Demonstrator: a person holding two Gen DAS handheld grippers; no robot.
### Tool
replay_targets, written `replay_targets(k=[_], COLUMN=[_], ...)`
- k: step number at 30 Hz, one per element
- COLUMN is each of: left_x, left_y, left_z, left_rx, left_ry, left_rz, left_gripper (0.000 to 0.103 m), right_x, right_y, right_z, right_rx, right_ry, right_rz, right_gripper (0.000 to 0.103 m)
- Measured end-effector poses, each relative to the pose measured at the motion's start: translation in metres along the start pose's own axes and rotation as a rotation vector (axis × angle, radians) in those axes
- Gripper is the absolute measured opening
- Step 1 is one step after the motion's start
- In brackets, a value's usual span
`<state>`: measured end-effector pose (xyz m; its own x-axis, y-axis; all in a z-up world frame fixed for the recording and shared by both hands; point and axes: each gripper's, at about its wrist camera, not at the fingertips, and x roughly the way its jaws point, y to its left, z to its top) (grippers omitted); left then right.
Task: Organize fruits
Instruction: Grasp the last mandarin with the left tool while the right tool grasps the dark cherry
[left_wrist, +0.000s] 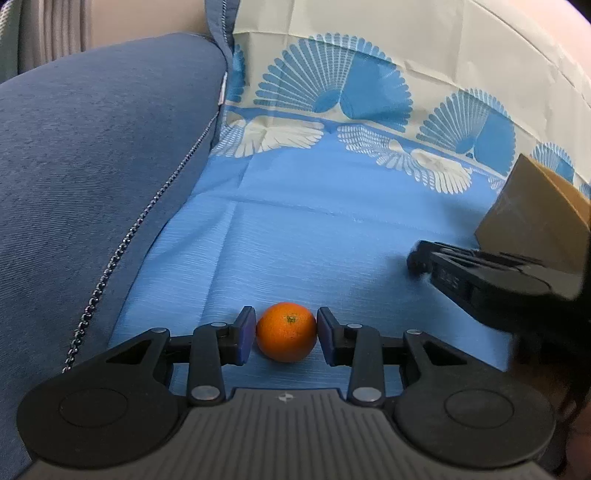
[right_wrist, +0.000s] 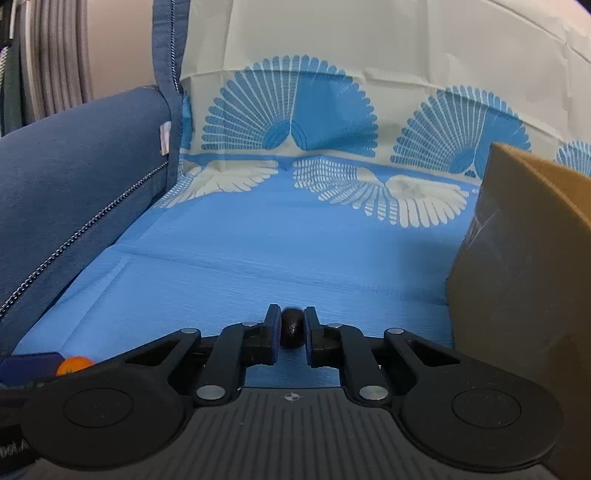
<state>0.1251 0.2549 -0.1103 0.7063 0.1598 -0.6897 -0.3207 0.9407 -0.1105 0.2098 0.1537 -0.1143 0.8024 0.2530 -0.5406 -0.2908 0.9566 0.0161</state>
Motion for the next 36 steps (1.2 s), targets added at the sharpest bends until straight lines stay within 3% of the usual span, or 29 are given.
replay_targets(k=[8,9,13,18,24,27,36], left_x=[-0.013,-0.013,-0.012,-0.006,0.004,0.006,0.004], left_y=[0.005,0.005,0.006,0.010,0.009,0.008,-0.001], left_z=[0.000,0.000,0.001,0.002,0.002,0.000,-0.004], left_rx=[-0.039,-0.041,-0.044,-0.063,-0.052,-0.043,-0.008], left_ry=[-0.025,-0.025,-0.022,-0.003,0.026,0.028,0.020], left_rz=[-0.019,-0.021,-0.025,-0.026,-0.010,-0.007,0.015], left_gripper=[0.040,0.040,0.040,0.040,0.041,0.041,0.041], right_x=[-0.027,-0.028,-0.027,-0.010,0.014,0.020,0.000], right_y=[0.001,-0.001,-0.002,0.003,0.006,0.005,0.008], right_z=[-0.005,-0.006,-0.005,-0.007,-0.009,-0.009,-0.006], right_rx=[-0.010,-0.004,0.007,-0.015,-0.013,-0.010,-0.010], right_ry=[-0.012,-0.008,-0.016,0.006,0.049,0.065,0.027], right_rz=[0.020,0.027,0.023,0.047,0.036,0.035,0.054], right_gripper=[0.003,0.007,0.038,0.047,0.047,0.028,0.027])
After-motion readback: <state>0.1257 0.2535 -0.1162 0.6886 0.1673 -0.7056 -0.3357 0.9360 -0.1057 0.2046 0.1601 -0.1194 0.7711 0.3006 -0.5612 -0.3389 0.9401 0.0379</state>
